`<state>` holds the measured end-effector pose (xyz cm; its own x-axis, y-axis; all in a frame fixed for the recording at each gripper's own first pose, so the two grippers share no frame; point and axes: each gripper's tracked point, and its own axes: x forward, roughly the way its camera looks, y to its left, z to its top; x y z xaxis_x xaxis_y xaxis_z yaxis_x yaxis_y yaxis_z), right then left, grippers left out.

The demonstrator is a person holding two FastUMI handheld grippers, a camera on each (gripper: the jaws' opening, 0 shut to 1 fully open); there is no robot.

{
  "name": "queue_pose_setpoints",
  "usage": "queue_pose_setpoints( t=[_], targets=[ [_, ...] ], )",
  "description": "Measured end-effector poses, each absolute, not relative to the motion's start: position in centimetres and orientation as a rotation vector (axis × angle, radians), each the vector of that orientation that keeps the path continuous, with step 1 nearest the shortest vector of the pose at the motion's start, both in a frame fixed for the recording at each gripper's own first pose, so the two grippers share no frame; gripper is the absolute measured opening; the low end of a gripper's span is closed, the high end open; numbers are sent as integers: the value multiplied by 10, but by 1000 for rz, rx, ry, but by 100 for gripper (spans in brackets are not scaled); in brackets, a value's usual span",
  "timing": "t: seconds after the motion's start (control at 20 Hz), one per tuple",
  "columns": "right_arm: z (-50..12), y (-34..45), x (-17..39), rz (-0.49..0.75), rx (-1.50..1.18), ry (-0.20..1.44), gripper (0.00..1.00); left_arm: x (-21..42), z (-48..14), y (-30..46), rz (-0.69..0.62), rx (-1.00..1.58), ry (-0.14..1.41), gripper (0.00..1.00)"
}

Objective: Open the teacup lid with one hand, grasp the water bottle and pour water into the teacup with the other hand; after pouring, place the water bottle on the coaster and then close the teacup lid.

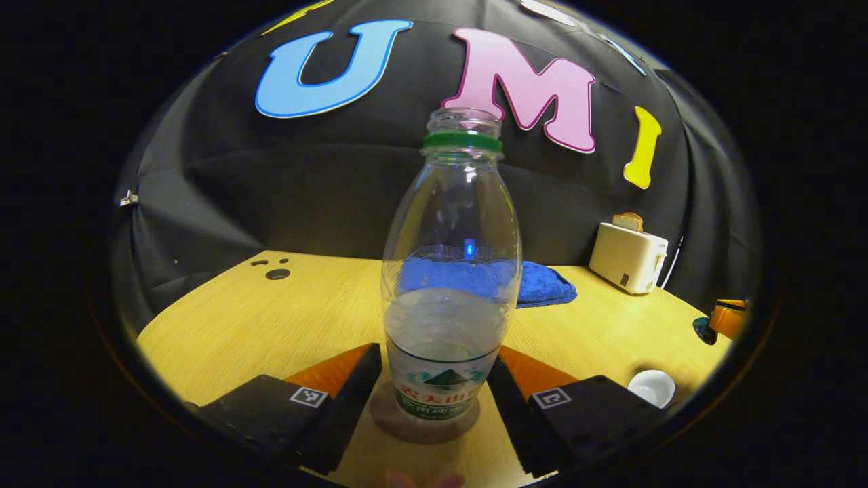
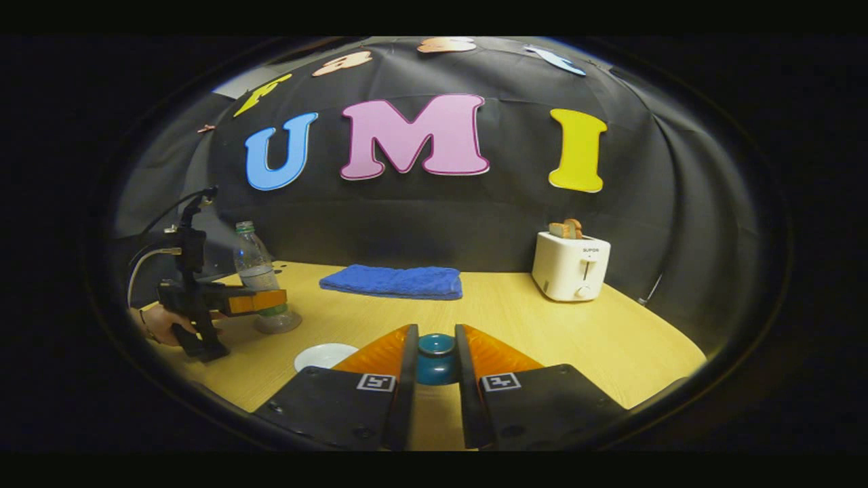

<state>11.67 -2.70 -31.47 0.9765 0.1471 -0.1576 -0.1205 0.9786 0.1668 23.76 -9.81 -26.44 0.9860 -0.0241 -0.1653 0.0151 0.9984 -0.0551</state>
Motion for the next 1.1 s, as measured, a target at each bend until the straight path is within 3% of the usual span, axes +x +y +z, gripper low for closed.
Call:
queue_pose_setpoints(
  t=[0.05, 0.15, 0.3, 0.4, 0.45, 0.65, 0.7, 0.8, 0.9, 0.95, 1.0, 1.1],
  targets=[
    [-315, -21, 117, 145, 161, 171, 31, 235, -265, -97, -18, -52, 171, 95],
    [-316, -7, 117, 170, 175, 174, 36, 228, -269, -95, -17, -44, 181, 95],
    [-318, 20, 116, 217, 186, 184, 27, 216, -273, -95, -22, -18, 192, 96],
    [-322, 38, 115, 246, 179, 192, 36, 207, -276, -95, -27, -15, 200, 95],
    [-323, 45, 114, 258, 179, 195, 31, 202, -277, -94, -24, -14, 203, 95],
    [-331, 65, 111, 290, 172, 211, 31, 184, -281, -92, -26, -32, 214, 95],
    [-333, 69, 111, 294, 169, 215, 36, 179, -283, -91, -25, -38, 222, 95],
    [-337, 74, 111, 299, 164, 219, 31, 170, -285, -91, -28, -47, 230, 96],
    [-341, 78, 113, 303, 160, 225, 31, 161, -287, -89, -34, -51, 237, 95],
    [-343, 80, 114, 305, 160, 228, 36, 159, -288, -87, -34, -46, 242, 95],
    [-343, 80, 114, 303, 158, 230, 31, 157, -289, -85, -32, -39, 245, 95],
    [-348, 82, 114, 306, 144, 236, 36, 153, -287, -80, -30, -29, 240, 95]
  ],
)
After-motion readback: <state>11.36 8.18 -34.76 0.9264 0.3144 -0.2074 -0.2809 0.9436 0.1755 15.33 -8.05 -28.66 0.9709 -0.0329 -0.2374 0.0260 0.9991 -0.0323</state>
